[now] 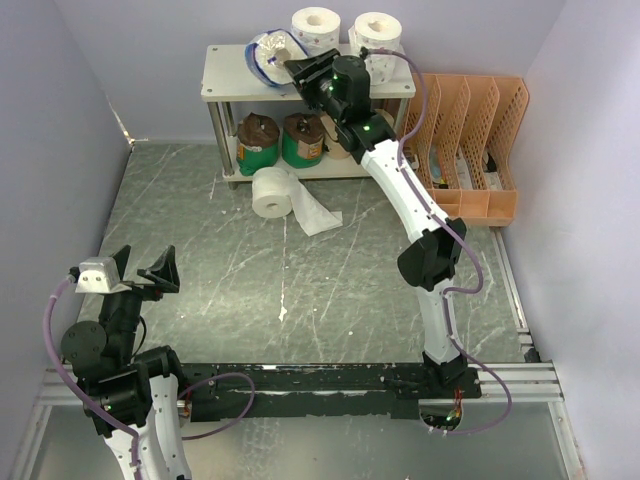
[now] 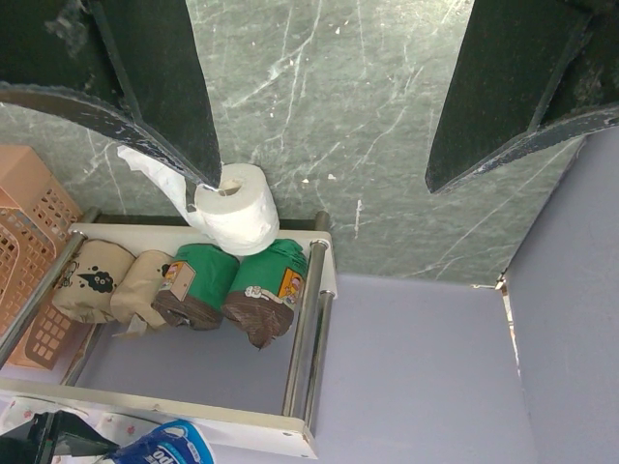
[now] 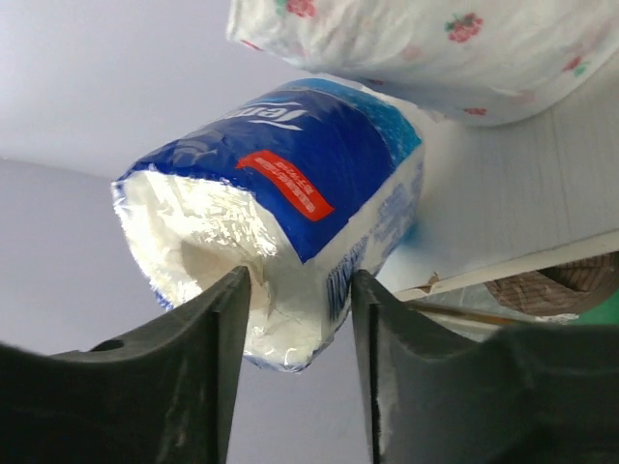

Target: Place and organize the paper towels onto the shelf

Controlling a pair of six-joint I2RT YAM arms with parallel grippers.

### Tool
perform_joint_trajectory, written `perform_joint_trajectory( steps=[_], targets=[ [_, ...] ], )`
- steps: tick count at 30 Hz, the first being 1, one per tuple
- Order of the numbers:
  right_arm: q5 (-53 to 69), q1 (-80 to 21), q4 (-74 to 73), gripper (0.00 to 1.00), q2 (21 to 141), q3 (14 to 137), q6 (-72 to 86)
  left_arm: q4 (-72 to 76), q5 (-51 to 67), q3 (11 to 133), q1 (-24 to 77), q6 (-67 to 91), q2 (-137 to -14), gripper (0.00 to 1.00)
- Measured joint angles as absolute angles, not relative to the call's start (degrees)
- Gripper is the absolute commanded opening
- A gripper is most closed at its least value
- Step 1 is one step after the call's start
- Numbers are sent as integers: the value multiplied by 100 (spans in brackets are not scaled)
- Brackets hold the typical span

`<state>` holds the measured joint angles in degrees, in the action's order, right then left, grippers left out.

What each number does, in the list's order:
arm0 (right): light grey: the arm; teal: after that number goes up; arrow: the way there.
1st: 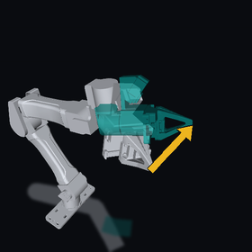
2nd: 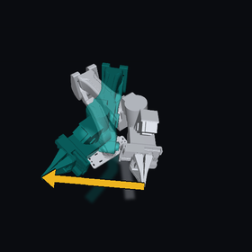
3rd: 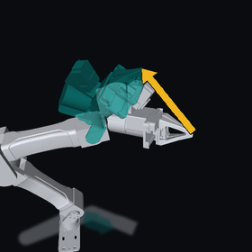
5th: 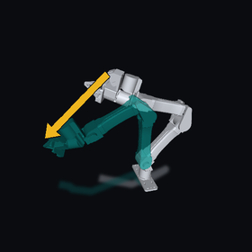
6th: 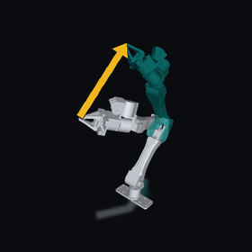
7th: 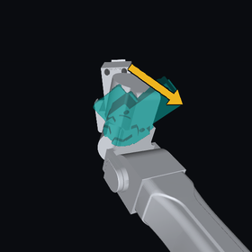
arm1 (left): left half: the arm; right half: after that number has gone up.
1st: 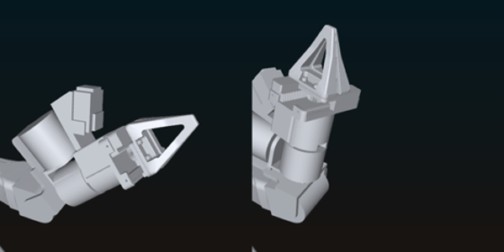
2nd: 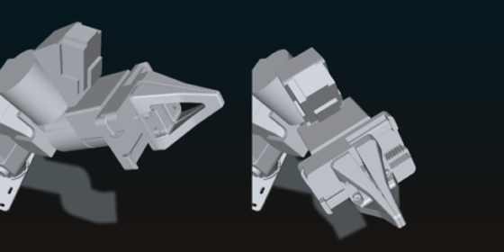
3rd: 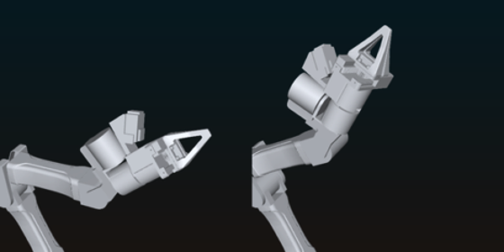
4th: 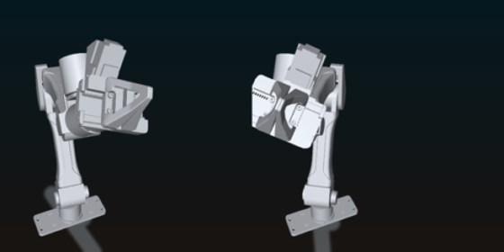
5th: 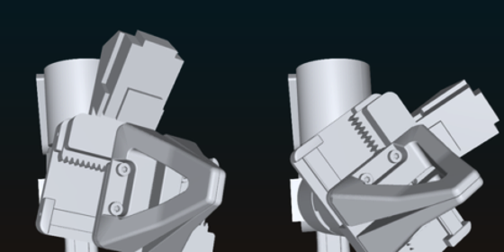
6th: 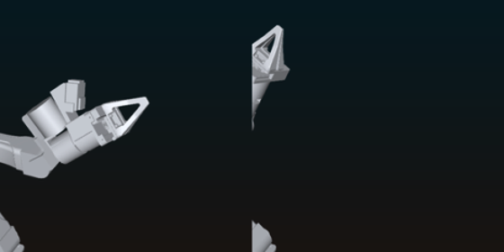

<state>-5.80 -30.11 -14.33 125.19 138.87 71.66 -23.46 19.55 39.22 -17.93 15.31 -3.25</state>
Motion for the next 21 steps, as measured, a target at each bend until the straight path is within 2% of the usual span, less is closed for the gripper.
perform_joint_trajectory(
  steps=[3,17,19,21],
  targets=[
    [-596,-3011,-1356,62,12519,13959,7175,-2346,1957,3922,-1789,1522,-325,99],
    [-639,-2932,-781,64,12761,14455,7273,-2340,1981,3887,-1778,1520,-305,99],
    [-637,-2899,-683,66,12840,14510,7325,-2340,1990,3887,-1778,1520,-305,99],
    [-637,-2886,-628,71,12912,14525,7358,-2338,1999,3887,-1778,1520,-305,99]
  ],
)
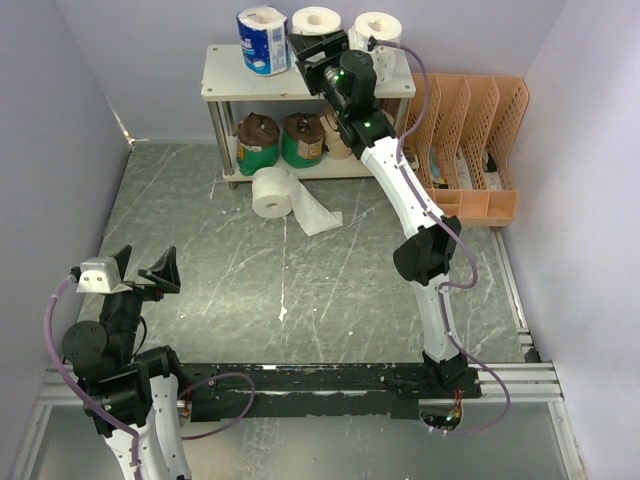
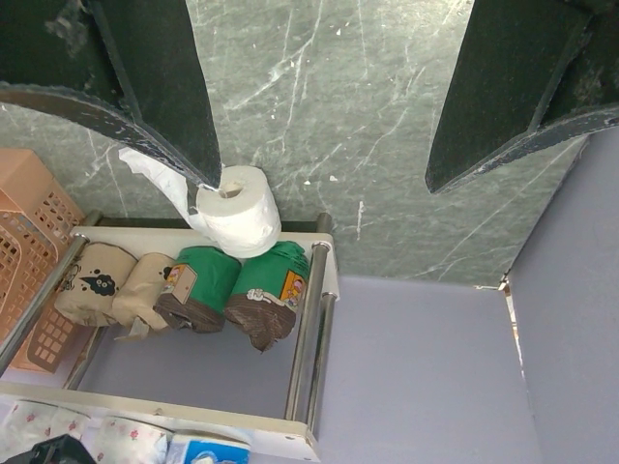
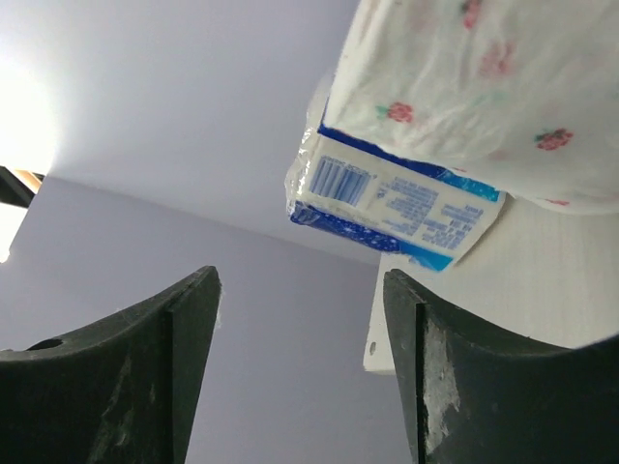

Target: Place and organize the paper towels onto the shelf

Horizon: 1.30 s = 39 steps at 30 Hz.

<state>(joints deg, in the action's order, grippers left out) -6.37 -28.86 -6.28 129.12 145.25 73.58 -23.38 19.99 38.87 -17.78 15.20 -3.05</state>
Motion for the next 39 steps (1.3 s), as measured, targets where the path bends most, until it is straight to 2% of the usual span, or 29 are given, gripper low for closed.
perform_joint_trajectory(
  steps=[2,4,5,8,10,12,15,19,24,28,33,39],
  targets=[
    [-622,-2882,-613,80,12975,14523,7393,-2338,2012,3885,-1778,1520,-305,99],
    [-591,-2882,-587,98,12991,14449,7358,-2338,2016,3883,-1778,1520,-305,99],
    [-576,-2886,-558,100,12956,14368,7293,-2338,2018,3881,-1778,1520,-305,99],
    [-528,-3024,-298,100,12326,13170,6425,-2340,2016,3881,-1778,1518,-305,99],
    [-716,-3343,10,100,11393,11577,5251,-2340,2016,3881,-1778,1516,-305,99],
    [-1033,-4032,548,100,10269,9771,3852,-2340,2014,3881,-1778,1516,-303,99],
    [-1315,-5072,1275,100,9107,7819,2261,-2335,2027,3879,-1780,1518,-303,99],
    [-2032,-5144,1850,98,8982,6657,460,-2287,2091,3848,-1791,1516,-303,99],
    [-2641,-4812,2053,96,10160,6429,-1568,-2252,2106,3839,-1822,1518,-303,99],
    [-2923,-4805,2217,89,11172,6820,-2912,-2252,2106,3839,-1833,1516,-303,99],
    [-2877,-4676,2283,86,11806,7594,-3597,-2252,2106,3839,-1833,1516,-305,99],
    [-2445,-4473,2274,86,11979,8416,-3627,-2252,2106,3839,-1833,1516,-305,99]
  ],
)
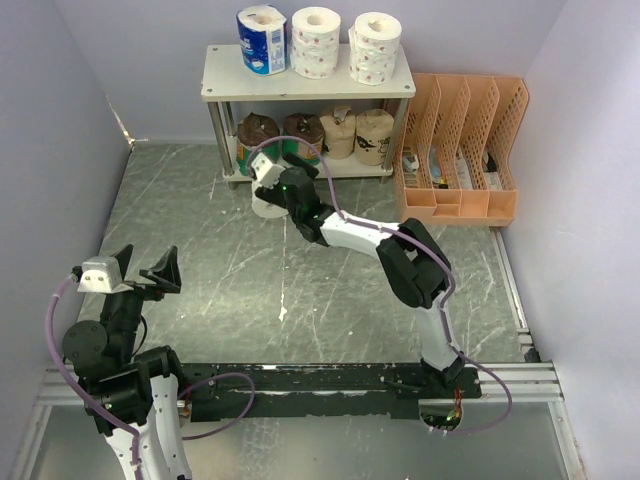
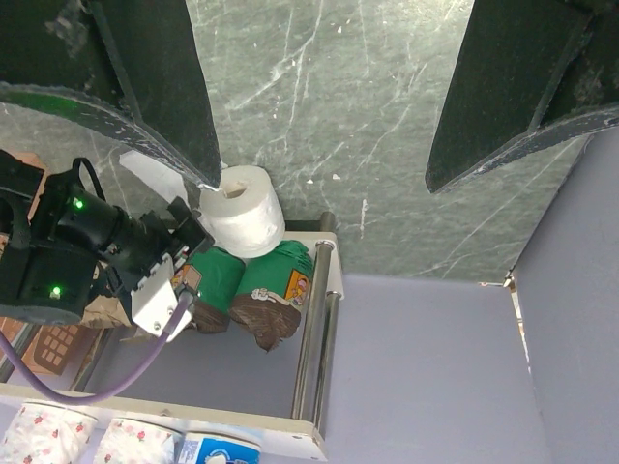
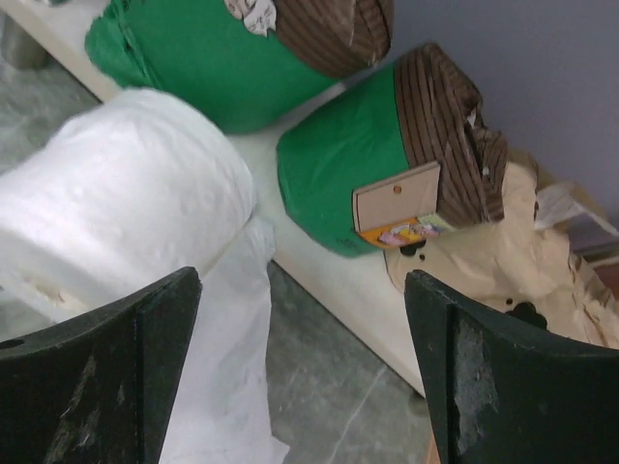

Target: Place and organize the paper towels onto the shelf

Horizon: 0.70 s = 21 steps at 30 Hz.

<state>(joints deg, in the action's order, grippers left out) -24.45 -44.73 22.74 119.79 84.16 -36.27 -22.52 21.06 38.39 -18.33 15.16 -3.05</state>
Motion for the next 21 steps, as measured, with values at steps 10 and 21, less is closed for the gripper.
perform_joint_trajectory(
  steps=[10,21],
  targets=[
    [-1520,-4348,1811,89,12254,8864,-3039,-2252,2106,3839,-1833,1516,-303,99],
    [-388,-4152,2003,90,12064,8503,-2316,-2250,2121,3839,-1833,1516,-305,99]
  ],
)
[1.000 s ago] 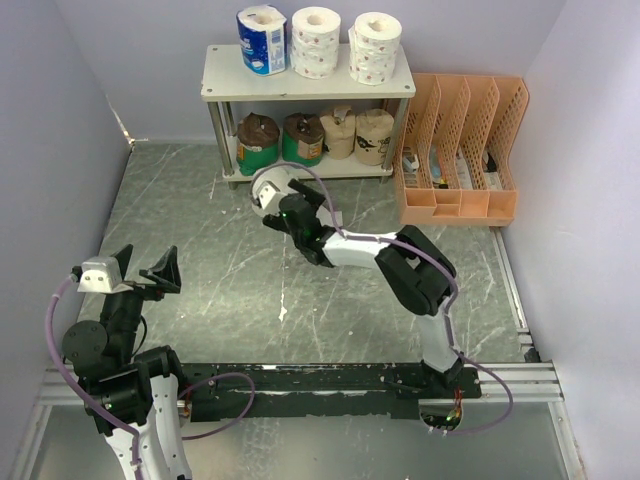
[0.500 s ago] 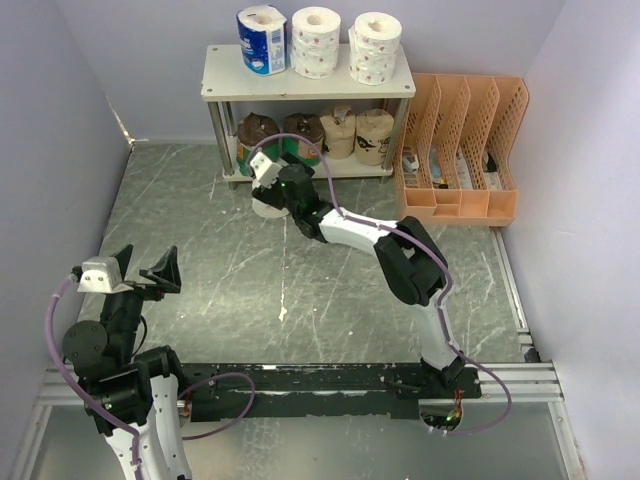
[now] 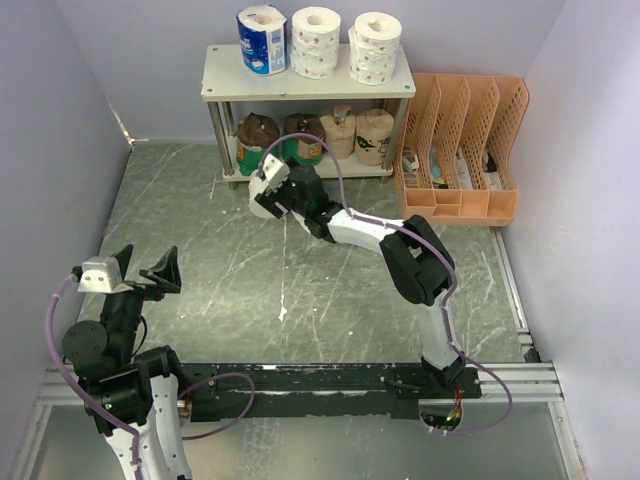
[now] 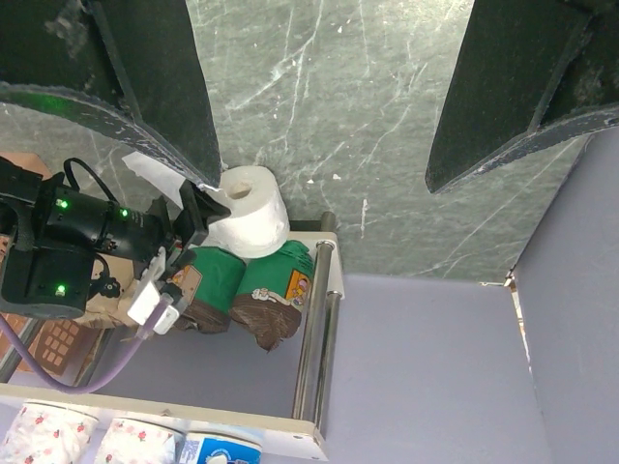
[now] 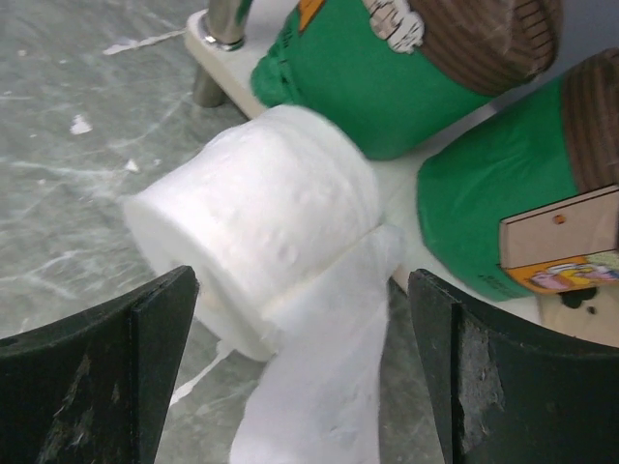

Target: Place and organize the paper towels onto the shelf

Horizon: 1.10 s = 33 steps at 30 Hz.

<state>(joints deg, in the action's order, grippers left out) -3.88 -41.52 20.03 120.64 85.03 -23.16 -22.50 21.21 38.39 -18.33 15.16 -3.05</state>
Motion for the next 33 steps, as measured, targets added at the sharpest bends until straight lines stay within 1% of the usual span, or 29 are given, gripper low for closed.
perform_joint_trajectory(
  steps=[9,12,16,24,33],
  targets=[
    [956,-3708,2604,91,11858,7634,-1879,-2246,2134,3837,-1833,1514,-305,99],
    [1280,-3597,2751,91,11856,7564,-1879,-2233,2156,3828,-1833,1514,-305,99],
    [1592,-3557,2886,90,11865,7714,-1881,-2220,2182,3813,-1833,1509,-305,99],
    [2187,-3573,2985,89,12057,8401,-1833,-2211,2209,3804,-1839,1496,-305,99],
    [2698,-3570,2941,91,12352,8545,-1876,-2209,2213,3804,-1870,1496,-305,99]
  ],
)
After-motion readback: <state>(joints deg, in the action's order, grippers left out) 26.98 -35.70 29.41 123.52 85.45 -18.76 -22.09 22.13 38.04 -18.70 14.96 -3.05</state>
